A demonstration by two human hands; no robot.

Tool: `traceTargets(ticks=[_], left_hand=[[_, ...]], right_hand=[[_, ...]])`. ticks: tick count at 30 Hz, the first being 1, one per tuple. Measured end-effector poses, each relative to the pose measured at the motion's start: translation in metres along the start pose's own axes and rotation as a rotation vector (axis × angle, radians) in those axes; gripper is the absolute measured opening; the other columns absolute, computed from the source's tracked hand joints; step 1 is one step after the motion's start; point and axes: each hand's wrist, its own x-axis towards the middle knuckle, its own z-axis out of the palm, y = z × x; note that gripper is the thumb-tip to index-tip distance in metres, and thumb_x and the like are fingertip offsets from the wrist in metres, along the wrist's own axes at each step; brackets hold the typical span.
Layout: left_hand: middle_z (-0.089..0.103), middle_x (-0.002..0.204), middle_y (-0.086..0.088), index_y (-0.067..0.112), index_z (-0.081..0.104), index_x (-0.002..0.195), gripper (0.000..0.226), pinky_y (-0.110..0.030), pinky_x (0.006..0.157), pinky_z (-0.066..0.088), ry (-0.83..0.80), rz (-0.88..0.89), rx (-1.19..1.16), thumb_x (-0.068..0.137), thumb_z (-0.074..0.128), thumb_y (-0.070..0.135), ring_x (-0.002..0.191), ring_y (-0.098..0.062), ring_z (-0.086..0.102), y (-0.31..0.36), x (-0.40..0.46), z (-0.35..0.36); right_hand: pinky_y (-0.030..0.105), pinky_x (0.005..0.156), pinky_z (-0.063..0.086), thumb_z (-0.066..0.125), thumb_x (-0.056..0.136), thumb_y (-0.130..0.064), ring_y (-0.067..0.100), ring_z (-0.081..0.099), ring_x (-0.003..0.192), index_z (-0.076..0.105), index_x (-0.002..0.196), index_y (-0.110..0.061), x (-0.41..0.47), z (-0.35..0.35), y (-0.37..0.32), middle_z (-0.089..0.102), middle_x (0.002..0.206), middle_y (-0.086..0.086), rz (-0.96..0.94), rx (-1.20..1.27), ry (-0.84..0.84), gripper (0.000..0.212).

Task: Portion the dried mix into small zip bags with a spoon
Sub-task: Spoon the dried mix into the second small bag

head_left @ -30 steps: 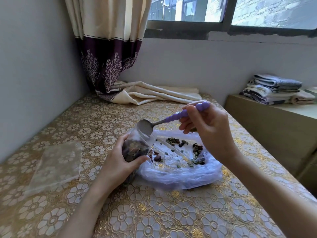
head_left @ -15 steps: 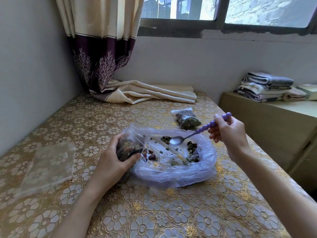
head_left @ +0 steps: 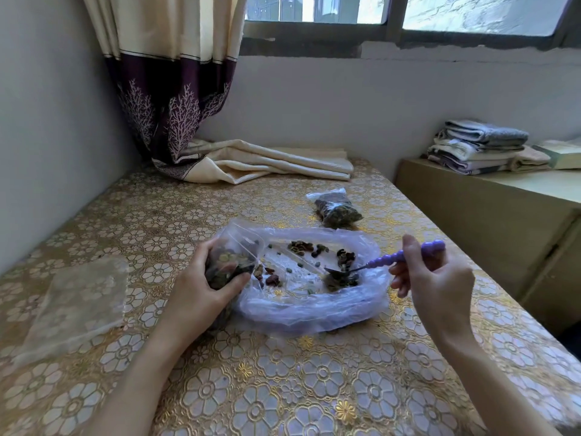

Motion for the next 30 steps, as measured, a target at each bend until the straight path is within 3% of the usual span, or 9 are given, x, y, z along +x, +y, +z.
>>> traceTargets(ticks=[4,9,13,15,17,19,23,30], left_hand=[[0.055,0.096,0.028,0.037,0.043,0.115,0.057,0.003,0.064,0.038,-0.003,0.004,0.0,0.07,0.077,0.029,0.083,0.023,0.053,0.001,0.0,0.0],[0.055,0.098,0.027,0.038,0.042,0.116,0.058,0.004,0.065,0.039,-0.018,-0.002,-0.019,0.07,0.077,0.03,0.084,0.023,0.053,0.001,0.0,0.0],[0.055,0.097,0.027,0.038,0.043,0.115,0.056,0.004,0.064,0.038,-0.02,0.005,-0.007,0.071,0.077,0.03,0.084,0.022,0.054,0.0,0.0,0.0],[0.055,0.096,0.028,0.038,0.043,0.115,0.056,0.004,0.064,0.038,-0.015,0.005,0.003,0.071,0.077,0.03,0.084,0.023,0.053,0.0,0.0,0.0],[0.054,0.095,0.028,0.038,0.042,0.114,0.056,0.003,0.064,0.038,-0.01,0.007,0.014,0.071,0.077,0.029,0.083,0.023,0.053,0.0,0.0,-0.001],[0.054,0.095,0.029,0.039,0.042,0.114,0.057,0.004,0.064,0.037,-0.007,0.01,0.019,0.07,0.077,0.029,0.082,0.025,0.052,0.001,-0.001,0.0],[0.055,0.096,0.028,0.04,0.041,0.115,0.058,-0.001,0.064,0.04,0.002,-0.003,0.018,0.07,0.077,0.032,0.083,0.019,0.055,0.003,-0.001,0.0],[0.059,0.099,0.013,0.037,0.041,0.116,0.062,-0.009,0.069,0.04,0.017,-0.013,0.037,0.067,0.079,0.032,0.086,-0.002,0.058,0.005,-0.001,0.001]], right_hand=[[0.018,0.038,0.045,0.054,0.089,-0.04,0.008,0.059,0.042,0.056,0.074,-0.012,-0.013,0.006,-0.004,0.069,0.064,-0.016,-0.129,-0.071,0.009,0.032],[0.031,0.046,0.051,0.054,0.089,-0.038,0.009,0.061,0.048,0.056,0.077,-0.032,-0.021,0.013,0.001,0.067,0.066,-0.015,-0.255,-0.213,0.012,0.013],[0.007,0.046,0.043,0.057,0.089,-0.027,0.0,0.063,0.053,0.055,0.078,-0.039,-0.022,0.016,0.004,0.061,0.062,-0.021,-0.216,-0.2,0.033,0.017],[0.005,0.048,0.043,0.06,0.089,-0.022,-0.002,0.062,0.051,0.059,0.08,-0.035,-0.019,0.018,0.009,0.063,0.063,-0.02,-0.117,-0.132,0.032,0.016],[0.009,0.048,0.047,0.06,0.09,-0.02,0.003,0.064,0.051,0.065,0.086,-0.021,-0.016,0.018,0.016,0.067,0.066,-0.012,-0.011,-0.059,0.024,0.006],[0.016,0.05,0.051,0.059,0.09,-0.02,0.008,0.065,0.053,0.066,0.089,-0.012,-0.013,0.016,0.022,0.069,0.066,-0.002,0.086,0.008,0.034,0.01],[0.027,0.057,0.056,0.059,0.091,-0.023,0.019,0.068,0.059,0.064,0.086,-0.015,-0.013,0.013,0.026,0.07,0.063,0.005,0.175,0.106,0.053,0.01],[0.026,0.054,0.055,0.059,0.091,-0.02,0.024,0.067,0.059,0.065,0.083,-0.011,-0.009,0.017,0.008,0.07,0.064,0.007,0.177,0.207,0.017,0.014]])
